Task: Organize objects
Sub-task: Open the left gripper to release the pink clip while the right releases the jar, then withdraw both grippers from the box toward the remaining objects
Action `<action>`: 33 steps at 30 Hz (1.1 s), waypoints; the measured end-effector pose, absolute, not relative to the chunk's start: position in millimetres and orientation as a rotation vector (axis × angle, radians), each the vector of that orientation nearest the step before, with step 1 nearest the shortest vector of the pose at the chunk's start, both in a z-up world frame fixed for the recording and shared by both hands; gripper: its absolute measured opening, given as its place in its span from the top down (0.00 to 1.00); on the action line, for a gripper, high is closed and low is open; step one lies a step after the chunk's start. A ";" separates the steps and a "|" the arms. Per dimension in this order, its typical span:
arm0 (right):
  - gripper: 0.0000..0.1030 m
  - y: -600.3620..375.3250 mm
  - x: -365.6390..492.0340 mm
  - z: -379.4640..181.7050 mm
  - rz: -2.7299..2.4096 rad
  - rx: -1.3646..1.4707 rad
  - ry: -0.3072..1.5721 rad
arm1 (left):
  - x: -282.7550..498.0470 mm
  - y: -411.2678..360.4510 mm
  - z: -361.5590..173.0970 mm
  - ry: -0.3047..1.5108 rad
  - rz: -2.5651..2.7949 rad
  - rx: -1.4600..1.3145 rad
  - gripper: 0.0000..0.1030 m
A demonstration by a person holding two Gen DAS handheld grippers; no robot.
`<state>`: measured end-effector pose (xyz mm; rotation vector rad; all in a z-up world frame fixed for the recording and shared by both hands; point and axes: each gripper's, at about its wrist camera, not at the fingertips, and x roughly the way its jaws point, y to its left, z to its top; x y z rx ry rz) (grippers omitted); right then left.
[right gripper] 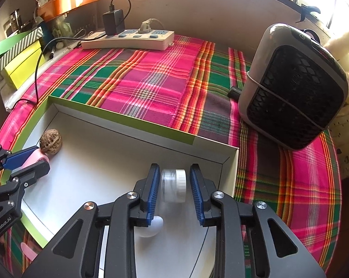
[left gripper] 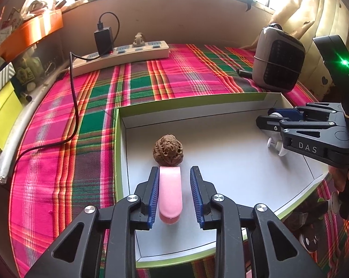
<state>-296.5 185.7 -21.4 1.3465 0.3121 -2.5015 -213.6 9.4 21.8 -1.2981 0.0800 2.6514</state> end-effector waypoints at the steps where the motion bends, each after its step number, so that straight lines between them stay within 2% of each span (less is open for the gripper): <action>1: 0.70 185.6 -295.9 -20.8 -2.504 1.343 0.312 | -213.1 9.7 22.1 0.079 2.650 -1.296 0.73; 5: 0.63 185.2 -293.8 -18.5 -2.509 1.330 0.312 | -211.1 9.1 23.6 0.075 2.654 -1.294 0.73; 33: 0.62 203.7 -240.6 16.2 -2.601 1.187 0.264 | -165.7 7.9 57.6 0.106 2.703 -1.151 0.71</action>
